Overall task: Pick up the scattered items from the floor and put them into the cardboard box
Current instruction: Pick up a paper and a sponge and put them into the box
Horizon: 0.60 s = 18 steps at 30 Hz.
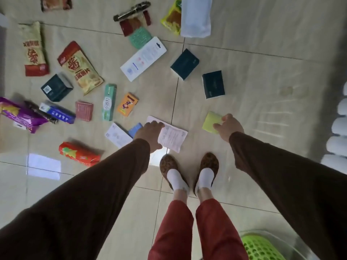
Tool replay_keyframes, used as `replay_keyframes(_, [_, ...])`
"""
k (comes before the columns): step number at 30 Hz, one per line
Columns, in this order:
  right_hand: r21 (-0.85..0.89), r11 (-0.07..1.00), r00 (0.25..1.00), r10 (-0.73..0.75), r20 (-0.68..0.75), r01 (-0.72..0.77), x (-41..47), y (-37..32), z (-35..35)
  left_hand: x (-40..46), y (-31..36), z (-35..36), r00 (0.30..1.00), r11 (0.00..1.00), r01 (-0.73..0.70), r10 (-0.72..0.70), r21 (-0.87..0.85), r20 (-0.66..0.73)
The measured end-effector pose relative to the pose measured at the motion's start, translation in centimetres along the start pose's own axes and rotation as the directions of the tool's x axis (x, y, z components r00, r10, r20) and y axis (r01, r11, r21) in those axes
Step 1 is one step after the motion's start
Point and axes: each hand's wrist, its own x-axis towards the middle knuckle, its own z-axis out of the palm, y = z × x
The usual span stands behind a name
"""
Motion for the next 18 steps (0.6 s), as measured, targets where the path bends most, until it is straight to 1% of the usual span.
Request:
replay_keyframes(3, [0.012,0.994,0.994,0.108,-0.02,-0.108,6.3,1.4,3.5,6.7,-1.1,3.8,1.0,0.993,-0.025,0.025,0.113,-0.001])
replay_keyframes(5, [0.034,0.98,0.979,0.197,-0.059,-0.195,9.9,2.4,5.8,10.5,-1.6,6.2,0.998,0.978,-0.051,0.055,0.2,-0.011])
replay_keyframes(9, [0.093,0.934,0.926,0.354,-0.128,-0.345,14.9,4.0,9.5,16.4,-2.3,11.0,0.994,0.926,-0.096,0.109,0.365,-0.014])
replay_keyframes(11, [0.157,0.902,0.892,0.425,-0.153,-0.403,16.4,4.5,10.8,18.0,-2.4,12.7,0.99,0.881,-0.099,0.133,0.463,-0.043])
replay_keyframes(13, [0.265,0.879,0.88,0.446,-0.163,-0.396,17.3,4.6,11.8,18.8,-2.3,13.5,0.984,0.837,-0.1,0.165,0.538,-0.073])
replay_keyframes(15, [0.362,0.856,0.884,0.444,-0.148,-0.369,17.8,4.6,12.4,19.1,-2.1,13.5,0.984,0.823,-0.108,0.169,0.558,-0.059])
replay_keyframes(17, [0.429,0.838,0.901,0.42,-0.112,-0.337,17.5,4.1,12.7,19.3,-2.1,13.1,0.989,0.872,-0.102,0.143,0.479,-0.048])
replay_keyframes(18, [0.439,0.846,0.918,0.383,-0.103,-0.303,17.0,3.7,12.7,19.1,-2.1,12.4,0.992,0.897,-0.088,0.116,0.432,-0.038])
